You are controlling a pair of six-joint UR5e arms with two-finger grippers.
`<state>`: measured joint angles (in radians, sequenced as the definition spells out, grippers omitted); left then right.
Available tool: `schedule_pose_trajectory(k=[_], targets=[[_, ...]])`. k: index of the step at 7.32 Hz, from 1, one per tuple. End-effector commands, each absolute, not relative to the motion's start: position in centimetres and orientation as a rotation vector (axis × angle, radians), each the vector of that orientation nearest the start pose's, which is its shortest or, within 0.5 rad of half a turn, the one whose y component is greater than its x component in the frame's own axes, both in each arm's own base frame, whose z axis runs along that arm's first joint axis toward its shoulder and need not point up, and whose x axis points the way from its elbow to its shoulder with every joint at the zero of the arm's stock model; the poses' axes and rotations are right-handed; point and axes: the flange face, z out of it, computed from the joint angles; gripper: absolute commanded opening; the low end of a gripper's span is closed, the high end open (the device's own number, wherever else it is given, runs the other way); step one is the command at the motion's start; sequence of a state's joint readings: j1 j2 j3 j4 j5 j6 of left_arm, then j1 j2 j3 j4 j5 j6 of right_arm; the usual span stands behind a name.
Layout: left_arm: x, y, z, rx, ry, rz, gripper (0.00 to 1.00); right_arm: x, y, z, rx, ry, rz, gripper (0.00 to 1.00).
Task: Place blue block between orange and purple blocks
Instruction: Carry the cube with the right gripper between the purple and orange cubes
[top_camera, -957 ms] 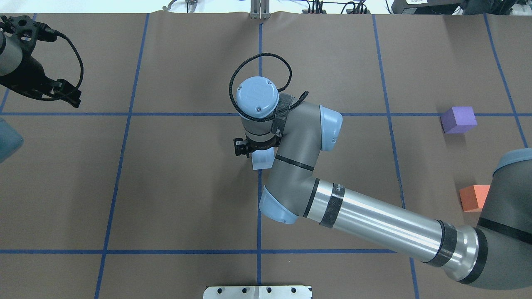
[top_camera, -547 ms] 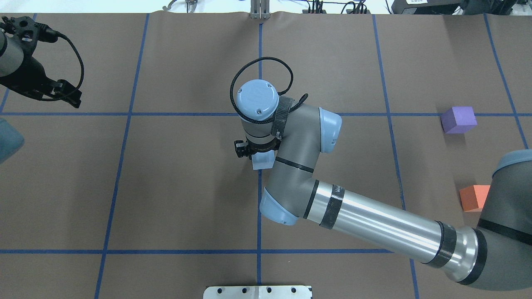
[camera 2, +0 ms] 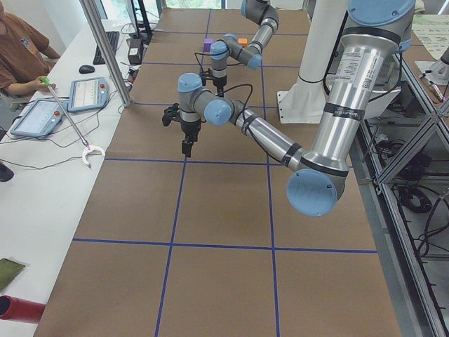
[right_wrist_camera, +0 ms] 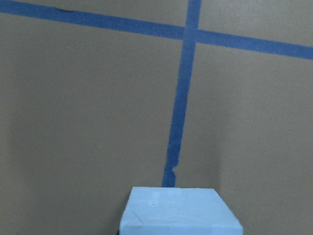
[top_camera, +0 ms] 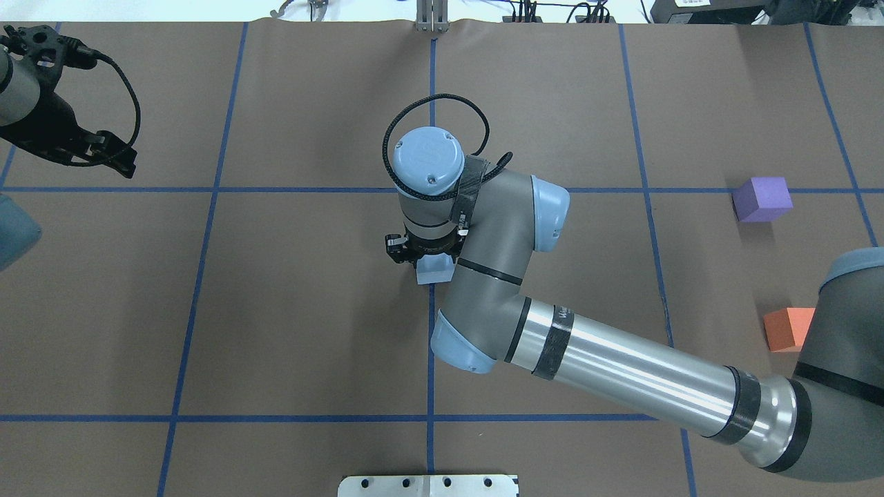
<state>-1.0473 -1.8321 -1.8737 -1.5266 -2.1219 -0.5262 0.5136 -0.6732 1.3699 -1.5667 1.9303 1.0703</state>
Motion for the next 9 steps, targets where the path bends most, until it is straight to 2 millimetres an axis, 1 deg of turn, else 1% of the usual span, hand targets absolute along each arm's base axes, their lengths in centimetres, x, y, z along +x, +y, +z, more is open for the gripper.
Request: schedule_pose_trajectory(k=[1, 2, 3, 4, 5, 6, 7, 8, 9], targets=[[20.4, -53.5, 38.4, 0.184, 0.724, 0.129, 1.0, -56.7, -47.8, 15.8, 0.035, -0.782, -0.068, 0.0], [19.1, -53.7, 38.8, 0.212, 0.71, 0.181, 1.0, -51.8, -47.4, 17.5, 0.051, -0.793, -0.055, 0.0], [17.7, -53.7, 40.1, 0.228, 0.688, 0.234, 1.0, -45.9, -47.7, 21.1, 0.061, -0.798, -0.024, 0.0], [16.6, -53.8, 40.8, 0.228, 0.682, 0.222, 1.0, -41.4, -49.6, 23.9, 0.059, -0.791, -0.013, 0.0], [13.5, -53.9, 42.7, 0.225, 0.673, 0.185, 1.0, -37.2, -50.6, 26.8, 0.09, -0.775, -0.07, 0.0], [12.7, -53.2, 43.8, 0.228, 0.671, 0.227, 1.0, -33.5, -50.2, 30.5, 0.101, -0.749, -0.073, 0.0], [12.4, -52.7, 44.7, 0.225, 0.658, 0.24, 1.0, -29.9, -48.8, 34.0, 0.117, -0.732, -0.081, 0.0], [12.0, -52.2, 45.6, 0.208, 0.651, 0.229, 1.0, -26.4, -48.0, 38.3, 0.126, -0.749, -0.061, 0.0], [11.7, -51.7, 46.6, 0.193, 0.646, 0.221, 1.0, -23.6, -46.7, 43.2, 0.146, -0.769, -0.043, 0.0]])
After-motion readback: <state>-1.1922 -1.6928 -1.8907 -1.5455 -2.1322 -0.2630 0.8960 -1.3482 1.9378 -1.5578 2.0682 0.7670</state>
